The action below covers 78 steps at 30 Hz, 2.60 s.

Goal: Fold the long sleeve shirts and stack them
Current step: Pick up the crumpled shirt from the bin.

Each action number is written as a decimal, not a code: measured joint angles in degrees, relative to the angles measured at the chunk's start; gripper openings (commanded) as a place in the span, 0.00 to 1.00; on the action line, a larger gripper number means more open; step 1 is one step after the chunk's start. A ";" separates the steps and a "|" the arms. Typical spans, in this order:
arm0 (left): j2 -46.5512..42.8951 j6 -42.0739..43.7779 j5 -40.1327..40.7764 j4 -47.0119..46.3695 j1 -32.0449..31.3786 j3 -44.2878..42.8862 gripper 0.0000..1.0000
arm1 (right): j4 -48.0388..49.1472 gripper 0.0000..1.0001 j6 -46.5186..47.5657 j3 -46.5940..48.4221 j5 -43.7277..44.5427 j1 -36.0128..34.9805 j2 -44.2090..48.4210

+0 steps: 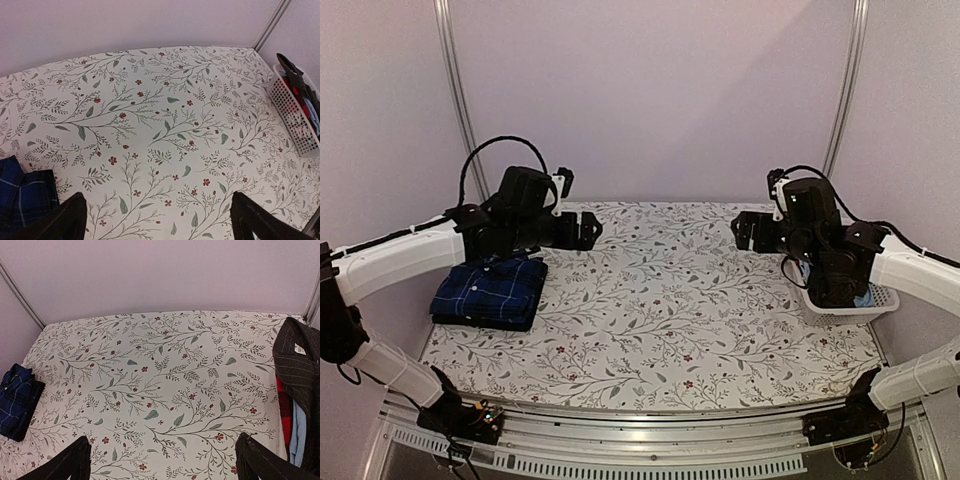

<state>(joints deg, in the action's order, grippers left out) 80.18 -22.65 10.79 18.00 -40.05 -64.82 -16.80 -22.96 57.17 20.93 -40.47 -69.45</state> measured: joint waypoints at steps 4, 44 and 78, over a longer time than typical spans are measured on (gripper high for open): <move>-0.02 -1.09 0.22 -0.17 0.39 0.00 1.00 | 0.15 0.99 -0.17 0.85 1.49 0.09 -0.39; -2.34 -2.34 -3.65 -0.15 3.43 0.09 1.00 | -2.69 0.65 -1.81 -10.14 -12.26 42.18 -5.16; -2.34 -2.45 -6.10 -0.92 3.96 0.09 1.00 | -11.93 0.00 3.82 22.93 -7.45 22.97 1.44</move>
<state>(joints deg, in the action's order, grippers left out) 77.84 -25.10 4.69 17.08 -36.10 -64.73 -28.73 -19.14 80.09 13.47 -17.50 -68.01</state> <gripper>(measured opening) 0.997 0.006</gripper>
